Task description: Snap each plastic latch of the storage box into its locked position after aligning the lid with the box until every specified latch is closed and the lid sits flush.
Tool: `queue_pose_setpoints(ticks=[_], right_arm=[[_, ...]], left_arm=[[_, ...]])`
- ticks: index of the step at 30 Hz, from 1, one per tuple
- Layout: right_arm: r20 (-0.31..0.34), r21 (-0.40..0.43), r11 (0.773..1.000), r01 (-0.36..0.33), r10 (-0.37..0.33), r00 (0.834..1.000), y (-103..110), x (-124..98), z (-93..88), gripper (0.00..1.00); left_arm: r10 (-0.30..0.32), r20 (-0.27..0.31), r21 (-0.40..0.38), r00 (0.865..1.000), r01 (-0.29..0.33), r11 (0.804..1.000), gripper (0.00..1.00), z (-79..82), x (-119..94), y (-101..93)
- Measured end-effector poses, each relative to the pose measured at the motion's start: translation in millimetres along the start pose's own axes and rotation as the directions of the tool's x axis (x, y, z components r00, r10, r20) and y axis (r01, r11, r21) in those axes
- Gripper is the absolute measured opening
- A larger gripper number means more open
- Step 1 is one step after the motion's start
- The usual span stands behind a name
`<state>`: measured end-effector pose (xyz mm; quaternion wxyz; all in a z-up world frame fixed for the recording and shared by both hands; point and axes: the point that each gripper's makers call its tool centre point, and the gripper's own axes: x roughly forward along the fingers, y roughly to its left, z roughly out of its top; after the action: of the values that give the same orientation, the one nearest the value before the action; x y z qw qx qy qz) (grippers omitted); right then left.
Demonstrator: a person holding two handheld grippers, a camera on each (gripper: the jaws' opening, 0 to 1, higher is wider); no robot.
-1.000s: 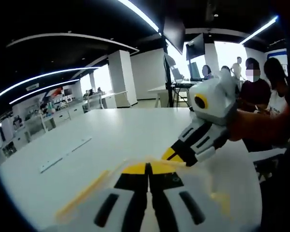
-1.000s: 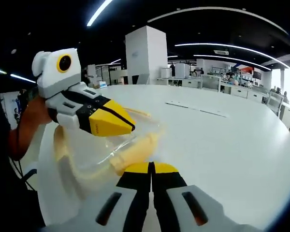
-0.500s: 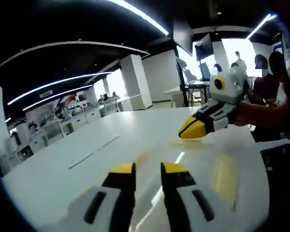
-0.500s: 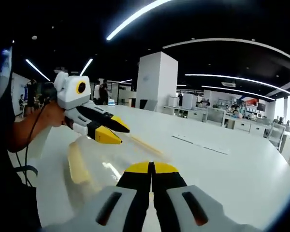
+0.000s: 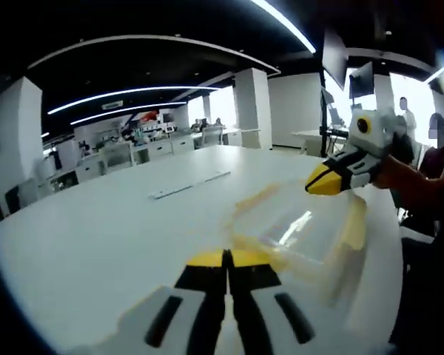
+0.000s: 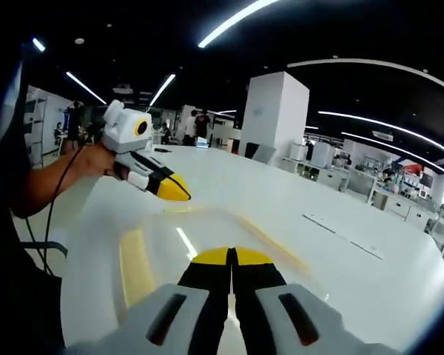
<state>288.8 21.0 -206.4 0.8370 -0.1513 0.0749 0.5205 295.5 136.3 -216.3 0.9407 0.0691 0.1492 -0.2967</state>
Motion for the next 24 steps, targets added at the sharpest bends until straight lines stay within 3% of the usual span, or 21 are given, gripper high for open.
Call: queue_pose_setpoints(ticks=[9, 24], right_arm=[[-0.048, -0.049, 0.998, -0.048, 0.046, 0.998, 14, 21, 3.8, 0.00], [-0.067, -0.052, 0.995, -0.089, 0.086, 0.994, 22, 31, 6.5, 0.00]], left_arm=[[-0.047, -0.006, -0.009, 0.999, 0.047, 0.999, 0.00, -7.8, 8, -9.7], [-0.064, 0.013, -0.018, 0.998, 0.064, 0.998, 0.00, -9.7, 12, -12.8]])
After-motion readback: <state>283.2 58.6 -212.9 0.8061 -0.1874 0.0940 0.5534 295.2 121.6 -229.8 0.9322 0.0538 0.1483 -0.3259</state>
